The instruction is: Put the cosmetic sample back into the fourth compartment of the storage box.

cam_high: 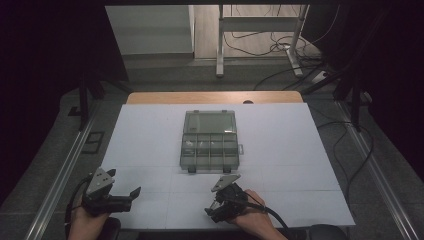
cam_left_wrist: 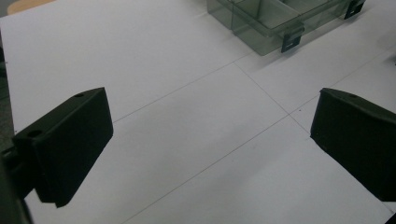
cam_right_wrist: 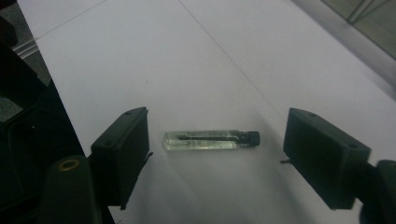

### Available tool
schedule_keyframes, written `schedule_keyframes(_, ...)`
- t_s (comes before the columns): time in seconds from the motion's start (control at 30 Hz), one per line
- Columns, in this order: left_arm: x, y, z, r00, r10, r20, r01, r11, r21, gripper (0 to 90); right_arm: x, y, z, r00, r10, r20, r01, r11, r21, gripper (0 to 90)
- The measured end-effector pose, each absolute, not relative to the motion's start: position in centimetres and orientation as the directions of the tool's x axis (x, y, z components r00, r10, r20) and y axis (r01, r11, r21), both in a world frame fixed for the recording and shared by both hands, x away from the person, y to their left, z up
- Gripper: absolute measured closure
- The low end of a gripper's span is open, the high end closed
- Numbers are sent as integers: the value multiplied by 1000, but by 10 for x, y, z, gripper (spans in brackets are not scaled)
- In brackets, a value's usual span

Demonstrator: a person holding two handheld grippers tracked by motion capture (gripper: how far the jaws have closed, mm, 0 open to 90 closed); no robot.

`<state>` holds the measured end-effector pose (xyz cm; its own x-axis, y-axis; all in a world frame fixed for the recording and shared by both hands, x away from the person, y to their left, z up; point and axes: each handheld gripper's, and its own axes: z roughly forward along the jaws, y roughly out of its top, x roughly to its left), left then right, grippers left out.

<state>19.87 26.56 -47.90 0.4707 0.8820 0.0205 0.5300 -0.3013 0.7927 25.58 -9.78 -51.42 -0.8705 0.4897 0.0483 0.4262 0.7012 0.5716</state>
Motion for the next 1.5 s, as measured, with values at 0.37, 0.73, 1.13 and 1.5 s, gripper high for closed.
schedule_keyframes(0.37, 199, 265, -479, 475, 880, 17, 530, -302, 793, 0, 253, -90, -521, -876, 483, 19, 411, 723, 556, 311)
schedule_keyframes(0.73, 199, 265, -479, 478, 878, 17, 528, -304, 793, 0, 250, -89, -520, -878, 478, -16, 390, 735, 555, 393)
schedule_keyframes(1.13, 200, 265, -479, 481, 877, 18, 530, -307, 790, 0, 260, -99, -509, -881, 472, 17, 391, 710, 585, 394)
schedule_keyframes(1.5, 200, 265, -479, 481, 877, 15, 534, -306, 788, 0, 272, -111, -496, -873, 486, 37, 404, 678, 614, 394)
